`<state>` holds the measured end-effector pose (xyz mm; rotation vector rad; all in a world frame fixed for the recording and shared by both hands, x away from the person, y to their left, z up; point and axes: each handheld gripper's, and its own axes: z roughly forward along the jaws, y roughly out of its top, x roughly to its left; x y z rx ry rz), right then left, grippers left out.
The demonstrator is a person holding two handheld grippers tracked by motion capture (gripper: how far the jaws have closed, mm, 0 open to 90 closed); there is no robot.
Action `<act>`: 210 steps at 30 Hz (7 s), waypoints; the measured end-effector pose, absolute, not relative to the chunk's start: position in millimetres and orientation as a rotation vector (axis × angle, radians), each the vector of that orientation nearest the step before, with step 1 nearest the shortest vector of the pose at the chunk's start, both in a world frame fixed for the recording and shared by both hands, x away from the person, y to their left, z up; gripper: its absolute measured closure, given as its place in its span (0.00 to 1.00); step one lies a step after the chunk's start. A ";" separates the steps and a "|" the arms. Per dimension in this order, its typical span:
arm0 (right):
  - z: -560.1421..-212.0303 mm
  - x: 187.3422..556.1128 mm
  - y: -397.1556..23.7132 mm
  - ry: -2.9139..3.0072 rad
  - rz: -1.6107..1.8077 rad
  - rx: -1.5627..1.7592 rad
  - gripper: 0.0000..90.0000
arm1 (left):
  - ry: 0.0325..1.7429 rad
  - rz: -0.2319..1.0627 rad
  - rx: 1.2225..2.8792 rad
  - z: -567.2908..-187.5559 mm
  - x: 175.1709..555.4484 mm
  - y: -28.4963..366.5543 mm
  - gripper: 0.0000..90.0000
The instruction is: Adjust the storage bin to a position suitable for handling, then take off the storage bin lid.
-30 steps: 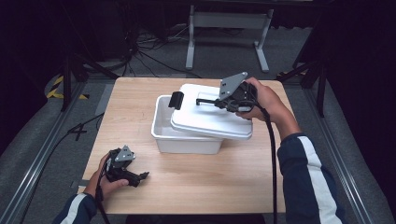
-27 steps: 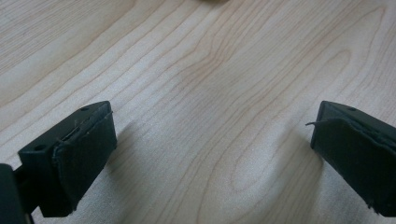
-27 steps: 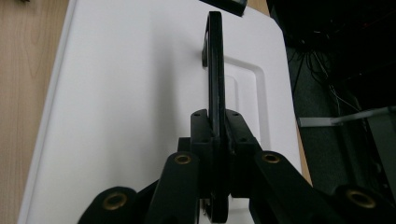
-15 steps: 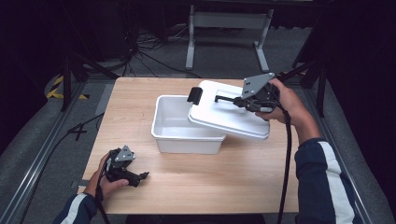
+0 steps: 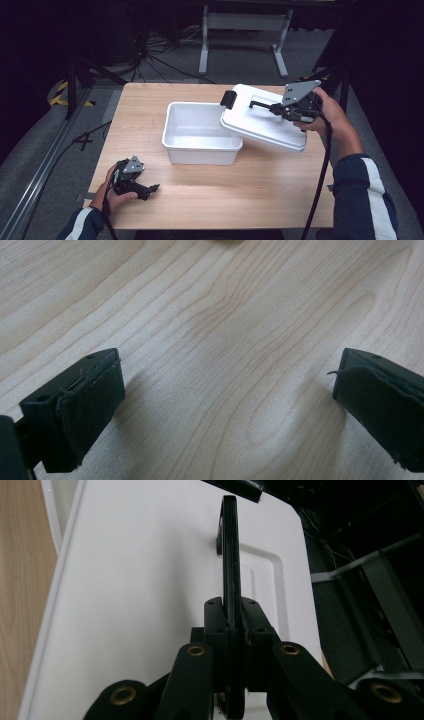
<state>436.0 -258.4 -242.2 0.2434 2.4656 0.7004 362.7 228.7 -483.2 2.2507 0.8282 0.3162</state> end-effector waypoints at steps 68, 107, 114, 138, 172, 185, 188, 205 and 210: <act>-391.2 474.2 -338.0 2.535 0.656 0.665 0.94 | 0.831 0.309 2.253 -483.3 362.6 228.7 0.01; -373.3 463.3 -322.2 2.454 0.786 0.845 0.49 | 0.821 0.306 2.259 -483.1 362.4 229.9 0.01; -370.4 454.7 -321.1 2.408 0.786 0.874 0.42 | 0.823 0.306 2.260 -482.9 362.1 230.1 0.01; -358.5 416.7 -327.7 2.359 0.810 0.850 0.38 | 0.833 0.304 2.262 -482.5 361.2 230.2 0.01; -391.7 352.2 -362.0 2.370 0.795 0.841 0.36 | 0.833 0.303 2.262 -482.5 361.2 230.2 0.01; -416.5 336.6 -376.3 2.370 0.807 0.887 0.35 | 0.833 0.304 2.262 -482.5 361.2 230.2 0.01; -423.7 333.5 -380.9 2.371 0.818 0.905 0.35 | 0.833 0.304 2.262 -482.5 361.2 230.2 0.01; -463.0 319.2 -401.8 2.319 0.961 1.090 0.32 | 0.833 0.303 2.262 -482.5 361.2 230.2 0.01; -467.2 317.1 -405.7 2.284 1.008 1.130 0.30 | 0.834 0.303 2.261 -482.6 361.1 230.2 0.01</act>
